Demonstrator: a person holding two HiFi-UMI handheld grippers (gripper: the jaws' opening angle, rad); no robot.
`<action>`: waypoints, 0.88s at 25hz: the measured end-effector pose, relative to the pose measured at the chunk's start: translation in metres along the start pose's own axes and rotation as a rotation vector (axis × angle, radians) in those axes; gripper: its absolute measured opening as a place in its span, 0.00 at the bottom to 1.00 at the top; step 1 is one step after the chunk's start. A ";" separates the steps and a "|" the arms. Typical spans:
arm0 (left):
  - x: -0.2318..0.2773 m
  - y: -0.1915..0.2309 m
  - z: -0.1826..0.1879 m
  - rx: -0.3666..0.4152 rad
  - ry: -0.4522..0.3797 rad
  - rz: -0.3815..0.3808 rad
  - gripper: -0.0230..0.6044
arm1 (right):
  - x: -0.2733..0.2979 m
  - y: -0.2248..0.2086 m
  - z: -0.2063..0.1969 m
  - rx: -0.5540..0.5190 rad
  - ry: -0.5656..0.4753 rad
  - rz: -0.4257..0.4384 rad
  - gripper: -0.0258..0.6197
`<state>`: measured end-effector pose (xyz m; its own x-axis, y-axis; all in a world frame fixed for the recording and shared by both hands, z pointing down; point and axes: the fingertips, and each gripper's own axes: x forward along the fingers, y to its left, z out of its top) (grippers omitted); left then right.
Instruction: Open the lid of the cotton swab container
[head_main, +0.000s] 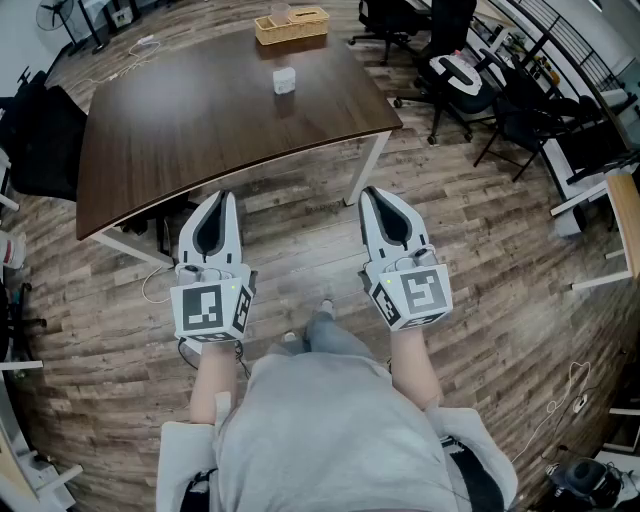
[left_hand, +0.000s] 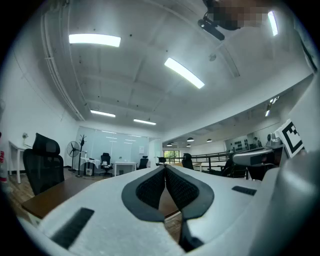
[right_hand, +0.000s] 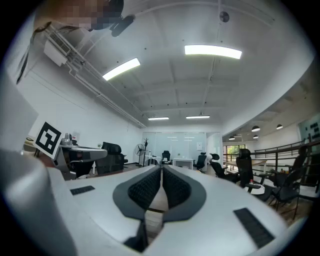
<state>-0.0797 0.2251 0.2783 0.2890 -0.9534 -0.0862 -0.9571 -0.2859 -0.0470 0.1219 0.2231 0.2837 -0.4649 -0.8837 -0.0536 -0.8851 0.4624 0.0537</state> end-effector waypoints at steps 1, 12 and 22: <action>0.000 -0.001 0.000 0.001 0.002 -0.007 0.06 | 0.000 0.000 0.000 0.000 -0.001 -0.002 0.07; 0.011 -0.003 0.000 -0.002 0.002 -0.015 0.06 | 0.014 -0.008 0.000 0.011 -0.010 0.013 0.07; 0.046 0.003 0.000 0.008 -0.012 0.035 0.06 | 0.048 -0.041 -0.001 0.051 -0.037 0.015 0.07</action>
<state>-0.0692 0.1801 0.2744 0.2560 -0.9615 -0.0996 -0.9664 -0.2519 -0.0518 0.1356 0.1614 0.2801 -0.4779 -0.8738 -0.0897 -0.8775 0.4795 0.0040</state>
